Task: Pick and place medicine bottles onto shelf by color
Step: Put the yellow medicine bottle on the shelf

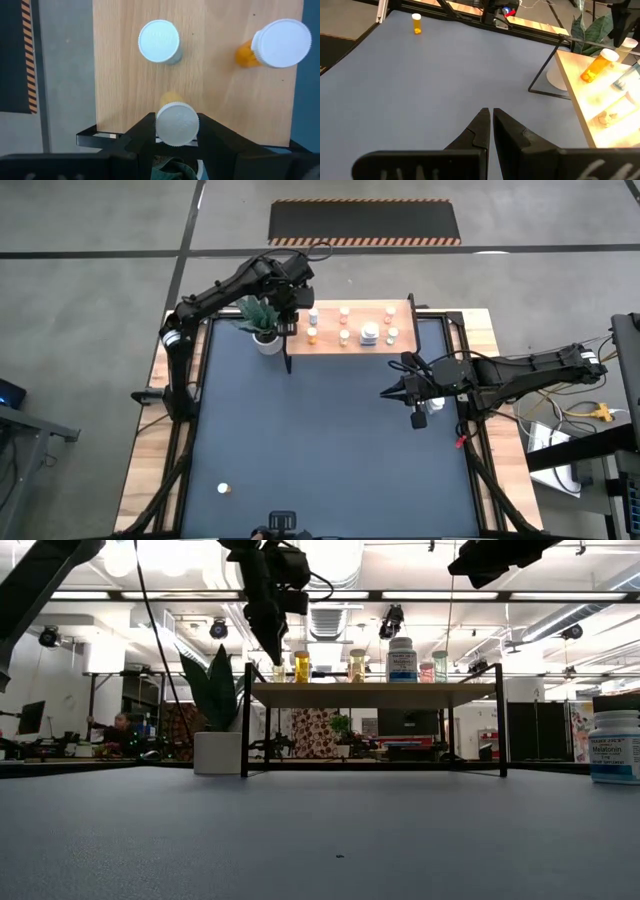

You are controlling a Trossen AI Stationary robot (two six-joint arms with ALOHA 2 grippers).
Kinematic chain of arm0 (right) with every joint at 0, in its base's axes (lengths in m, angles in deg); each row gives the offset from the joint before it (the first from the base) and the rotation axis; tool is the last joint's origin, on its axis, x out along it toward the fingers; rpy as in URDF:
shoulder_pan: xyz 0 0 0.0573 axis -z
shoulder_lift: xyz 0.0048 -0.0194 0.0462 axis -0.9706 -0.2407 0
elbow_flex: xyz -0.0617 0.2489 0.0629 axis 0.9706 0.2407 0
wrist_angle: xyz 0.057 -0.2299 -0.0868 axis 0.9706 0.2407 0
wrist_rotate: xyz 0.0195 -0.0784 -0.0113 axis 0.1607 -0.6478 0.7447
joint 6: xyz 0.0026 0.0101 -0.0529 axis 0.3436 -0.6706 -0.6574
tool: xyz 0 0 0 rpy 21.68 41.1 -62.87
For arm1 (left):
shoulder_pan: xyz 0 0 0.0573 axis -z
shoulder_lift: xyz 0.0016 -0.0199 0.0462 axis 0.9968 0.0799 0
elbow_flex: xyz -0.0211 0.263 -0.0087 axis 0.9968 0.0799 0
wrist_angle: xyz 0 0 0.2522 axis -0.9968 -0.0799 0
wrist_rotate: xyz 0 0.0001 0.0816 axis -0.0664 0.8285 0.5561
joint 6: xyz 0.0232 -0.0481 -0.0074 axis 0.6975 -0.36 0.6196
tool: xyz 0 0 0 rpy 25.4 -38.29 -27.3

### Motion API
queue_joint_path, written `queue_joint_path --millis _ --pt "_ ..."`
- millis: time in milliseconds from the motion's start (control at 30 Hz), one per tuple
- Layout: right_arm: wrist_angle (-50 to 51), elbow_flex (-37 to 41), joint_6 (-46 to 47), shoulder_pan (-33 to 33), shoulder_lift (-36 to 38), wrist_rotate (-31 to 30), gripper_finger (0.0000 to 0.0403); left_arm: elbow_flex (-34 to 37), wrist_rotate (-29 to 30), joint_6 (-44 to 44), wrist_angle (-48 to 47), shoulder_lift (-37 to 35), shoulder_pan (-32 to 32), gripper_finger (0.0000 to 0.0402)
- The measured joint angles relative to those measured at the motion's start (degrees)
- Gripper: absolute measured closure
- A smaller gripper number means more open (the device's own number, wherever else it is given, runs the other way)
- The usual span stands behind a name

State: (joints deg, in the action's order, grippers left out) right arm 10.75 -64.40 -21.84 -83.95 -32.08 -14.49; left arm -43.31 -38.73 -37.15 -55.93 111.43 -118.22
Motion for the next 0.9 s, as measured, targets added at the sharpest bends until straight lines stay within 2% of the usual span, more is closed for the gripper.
queue_joint_path --millis 900 --pt "0.00 0.07 0.35 0.00 -0.02 0.00 0.0390 2.66 0.14 -1.81 -0.31 -0.24 -0.13 0.0286"
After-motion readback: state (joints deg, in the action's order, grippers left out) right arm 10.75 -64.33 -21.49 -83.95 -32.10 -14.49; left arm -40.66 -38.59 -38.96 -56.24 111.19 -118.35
